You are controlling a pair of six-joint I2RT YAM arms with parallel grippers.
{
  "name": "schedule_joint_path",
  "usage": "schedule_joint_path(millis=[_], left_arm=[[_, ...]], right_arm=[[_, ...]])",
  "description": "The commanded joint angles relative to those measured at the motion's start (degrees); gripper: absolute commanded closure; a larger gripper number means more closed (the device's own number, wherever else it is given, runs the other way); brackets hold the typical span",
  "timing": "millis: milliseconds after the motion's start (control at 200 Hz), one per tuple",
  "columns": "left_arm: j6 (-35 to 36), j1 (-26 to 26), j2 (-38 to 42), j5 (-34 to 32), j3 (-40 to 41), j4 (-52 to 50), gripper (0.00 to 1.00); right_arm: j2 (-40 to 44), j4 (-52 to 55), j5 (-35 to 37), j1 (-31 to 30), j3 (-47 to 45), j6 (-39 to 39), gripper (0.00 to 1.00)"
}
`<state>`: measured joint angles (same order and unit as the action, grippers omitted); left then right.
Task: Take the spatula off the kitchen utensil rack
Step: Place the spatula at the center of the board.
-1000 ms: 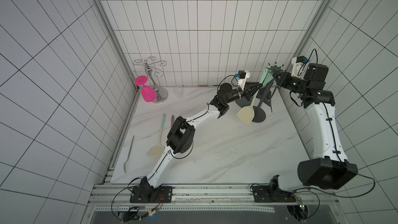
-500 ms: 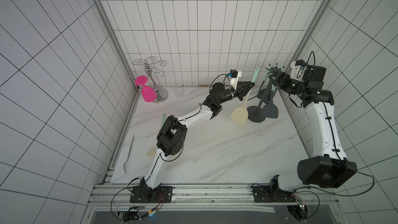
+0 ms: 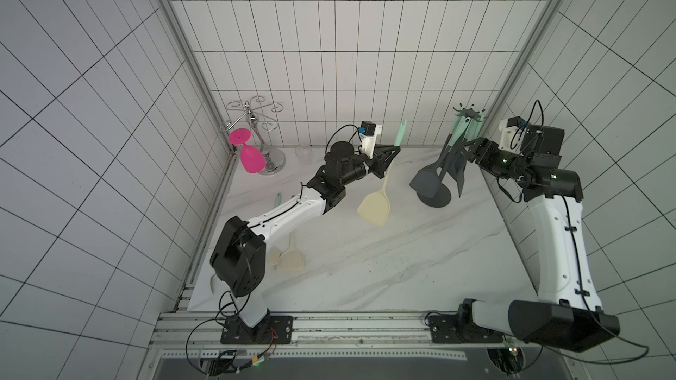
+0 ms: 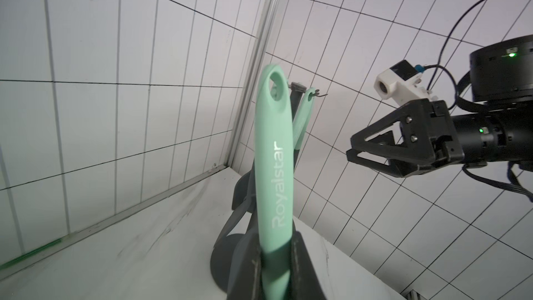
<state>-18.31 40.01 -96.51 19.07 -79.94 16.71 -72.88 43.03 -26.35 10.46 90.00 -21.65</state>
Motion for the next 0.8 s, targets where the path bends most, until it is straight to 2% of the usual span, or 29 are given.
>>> schedule_joint_path(millis=[0,170,385,620,800], left_arm=[[4.23,-0.45,7.03,-8.07,4.99,-10.83,1.00],[2.92,-2.73,14.59,-13.53,10.99,-18.68,1.00],[-2.57,-8.17,17.91,-16.66,15.62,-25.95,1.00],[-5.84,-13.62,16.62,-18.21,20.07,-31.72,1.00],[-7.36,-16.66,9.92,-15.47,18.84,-36.27,1.00]], right_arm=[[3.30,1.93,0.71,-0.52,-5.11,1.03,0.26],[6.17,2.54,0.65,-0.88,-8.52,1.87,0.26],[7.58,4.45,-0.36,-2.21,-8.20,3.08,0.26],[13.68,3.78,1.86,-6.37,-16.81,4.42,0.27],[17.45,0.09,3.61,-10.77,-24.48,3.16,0.27]])
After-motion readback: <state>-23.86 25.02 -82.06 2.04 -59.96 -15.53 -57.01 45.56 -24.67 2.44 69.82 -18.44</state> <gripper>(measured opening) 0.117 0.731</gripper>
